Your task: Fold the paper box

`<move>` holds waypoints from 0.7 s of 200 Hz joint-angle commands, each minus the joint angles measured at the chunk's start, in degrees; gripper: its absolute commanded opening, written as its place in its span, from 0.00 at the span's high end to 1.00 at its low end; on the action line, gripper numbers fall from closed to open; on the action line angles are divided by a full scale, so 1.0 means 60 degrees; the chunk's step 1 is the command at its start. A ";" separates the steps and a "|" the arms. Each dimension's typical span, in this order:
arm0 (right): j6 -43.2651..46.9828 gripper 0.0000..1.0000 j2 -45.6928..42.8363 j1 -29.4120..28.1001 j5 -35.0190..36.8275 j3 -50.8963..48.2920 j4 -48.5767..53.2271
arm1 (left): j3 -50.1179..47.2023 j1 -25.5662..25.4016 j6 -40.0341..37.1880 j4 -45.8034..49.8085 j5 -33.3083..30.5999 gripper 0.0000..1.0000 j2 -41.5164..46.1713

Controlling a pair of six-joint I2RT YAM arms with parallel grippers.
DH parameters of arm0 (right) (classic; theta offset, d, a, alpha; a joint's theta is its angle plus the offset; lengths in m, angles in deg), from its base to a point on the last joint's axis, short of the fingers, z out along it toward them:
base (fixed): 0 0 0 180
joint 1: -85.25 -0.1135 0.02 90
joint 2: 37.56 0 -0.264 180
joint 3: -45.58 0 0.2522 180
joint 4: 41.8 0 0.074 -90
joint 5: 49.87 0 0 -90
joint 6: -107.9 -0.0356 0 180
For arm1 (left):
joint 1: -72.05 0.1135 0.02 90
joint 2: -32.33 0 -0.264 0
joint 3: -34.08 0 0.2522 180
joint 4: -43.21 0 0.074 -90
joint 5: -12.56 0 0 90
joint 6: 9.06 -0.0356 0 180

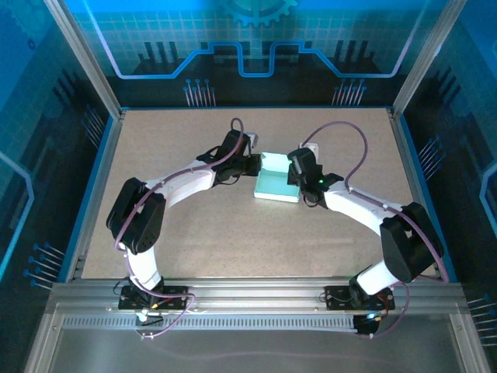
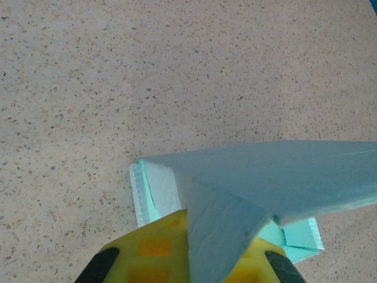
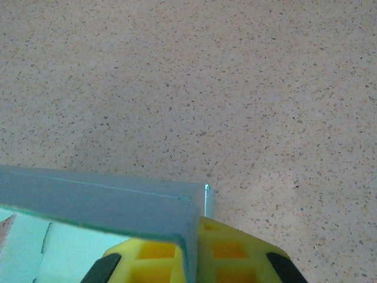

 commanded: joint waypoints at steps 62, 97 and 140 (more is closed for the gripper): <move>-0.1571 1.00 -0.0474 -0.0347 -0.0052 -0.0151 -0.0501 | -0.0782 -0.0535 0.0463 -0.1050 0.0223 1.00 0.0546; -0.1690 1.00 -0.0449 -0.0406 0.0016 -0.0309 -0.0811 | -0.1063 -0.0661 0.0401 -0.1238 0.0019 1.00 0.0802; -0.1286 1.00 -0.0557 -0.0421 0.0028 -0.1225 -0.1945 | -0.1500 -0.0729 0.0460 -0.1723 -0.0335 1.00 0.0962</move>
